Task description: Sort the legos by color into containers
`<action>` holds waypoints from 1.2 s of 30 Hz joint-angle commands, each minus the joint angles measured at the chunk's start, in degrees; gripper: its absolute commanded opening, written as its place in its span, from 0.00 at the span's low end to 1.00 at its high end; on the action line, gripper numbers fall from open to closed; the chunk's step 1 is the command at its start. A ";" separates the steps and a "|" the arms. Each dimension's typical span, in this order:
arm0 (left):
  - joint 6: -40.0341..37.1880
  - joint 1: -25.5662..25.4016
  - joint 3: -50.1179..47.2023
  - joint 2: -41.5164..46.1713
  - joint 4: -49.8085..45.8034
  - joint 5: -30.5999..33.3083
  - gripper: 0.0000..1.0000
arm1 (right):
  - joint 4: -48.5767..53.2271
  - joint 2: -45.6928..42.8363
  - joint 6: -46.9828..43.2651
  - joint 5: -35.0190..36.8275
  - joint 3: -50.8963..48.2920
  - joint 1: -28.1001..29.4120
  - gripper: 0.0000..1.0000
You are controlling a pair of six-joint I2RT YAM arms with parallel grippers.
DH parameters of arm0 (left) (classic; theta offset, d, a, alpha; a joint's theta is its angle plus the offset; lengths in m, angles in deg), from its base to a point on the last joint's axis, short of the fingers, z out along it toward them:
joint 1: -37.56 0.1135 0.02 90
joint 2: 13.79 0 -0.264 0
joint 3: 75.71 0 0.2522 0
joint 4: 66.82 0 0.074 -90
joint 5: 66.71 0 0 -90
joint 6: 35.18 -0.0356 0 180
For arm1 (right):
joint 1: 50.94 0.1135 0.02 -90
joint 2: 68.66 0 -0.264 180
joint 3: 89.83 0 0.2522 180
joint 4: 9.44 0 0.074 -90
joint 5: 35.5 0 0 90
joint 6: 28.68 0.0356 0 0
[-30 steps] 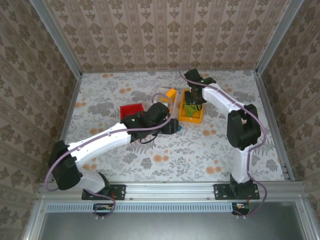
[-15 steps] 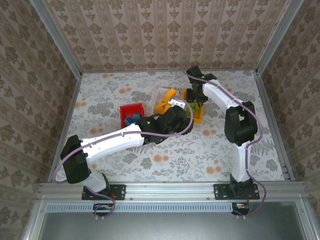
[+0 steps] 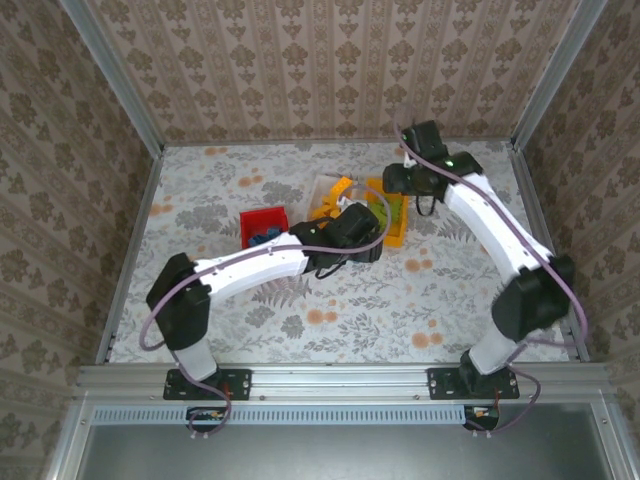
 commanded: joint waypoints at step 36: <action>-13.61 6.49 13.53 -25.93 -7.48 -9.62 0.57 | 1.20 -37.08 12.88 -15.10 -22.47 -0.02 0.68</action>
